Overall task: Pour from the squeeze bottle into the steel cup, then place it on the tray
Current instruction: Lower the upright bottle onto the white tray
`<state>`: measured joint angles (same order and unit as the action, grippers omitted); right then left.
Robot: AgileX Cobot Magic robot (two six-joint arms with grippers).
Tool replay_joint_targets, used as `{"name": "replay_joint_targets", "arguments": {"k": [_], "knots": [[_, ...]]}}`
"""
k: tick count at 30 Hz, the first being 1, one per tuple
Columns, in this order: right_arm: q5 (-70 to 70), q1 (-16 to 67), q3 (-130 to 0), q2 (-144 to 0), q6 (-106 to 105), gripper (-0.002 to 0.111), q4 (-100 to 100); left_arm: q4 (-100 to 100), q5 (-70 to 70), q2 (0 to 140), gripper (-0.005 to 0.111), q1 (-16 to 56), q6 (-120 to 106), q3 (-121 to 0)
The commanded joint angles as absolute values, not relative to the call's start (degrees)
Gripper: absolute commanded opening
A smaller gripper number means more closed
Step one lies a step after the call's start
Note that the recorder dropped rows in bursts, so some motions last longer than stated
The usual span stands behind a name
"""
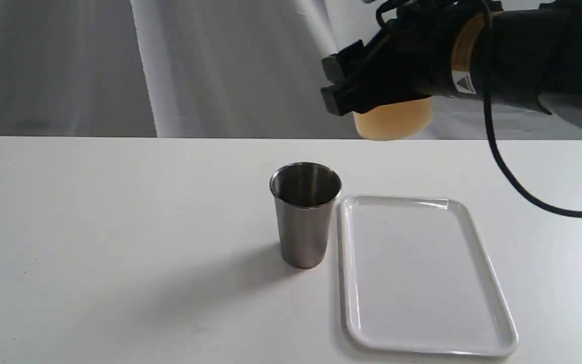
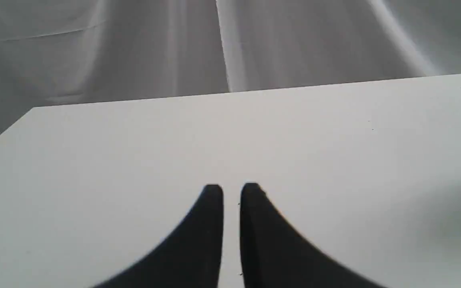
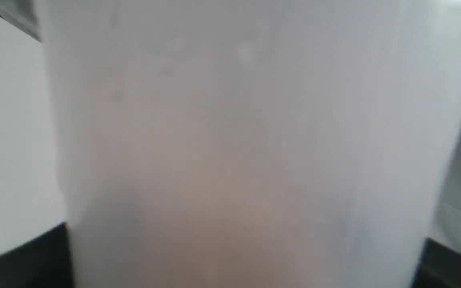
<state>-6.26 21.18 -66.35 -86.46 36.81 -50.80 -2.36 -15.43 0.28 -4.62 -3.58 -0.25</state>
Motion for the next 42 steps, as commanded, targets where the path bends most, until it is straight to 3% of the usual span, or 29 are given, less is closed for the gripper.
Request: {"name": "replay_joint_targets", "arguments": {"k": [1,6,14,29,42], "knots": [[4.52,20.48,-66.69,-85.29,23.46,0.000,-34.62,-2.49,-15.03,0.00,0.008,-4.40,-3.48,0.00],[22.00,19.77,-63.95,-85.29,17.01,0.000,-25.37,-2.49,-15.03,0.00,0.008,-4.40,-3.48,0.00],[40.16,19.89,-53.20,-85.29,-10.08,0.000,12.69,-2.49,-15.03,0.00,0.008,-4.40,-3.48,0.00],[53.95,20.00,-37.83,-89.46,-14.78,0.000,13.45,-2.49,-15.03,0.00,0.008,-4.40,-3.48,0.00],[59.15,20.00,-37.07,-98.26,-11.94,0.000,15.98,-2.49,-15.03,0.00,0.008,-4.40,-3.48,0.00]]}}
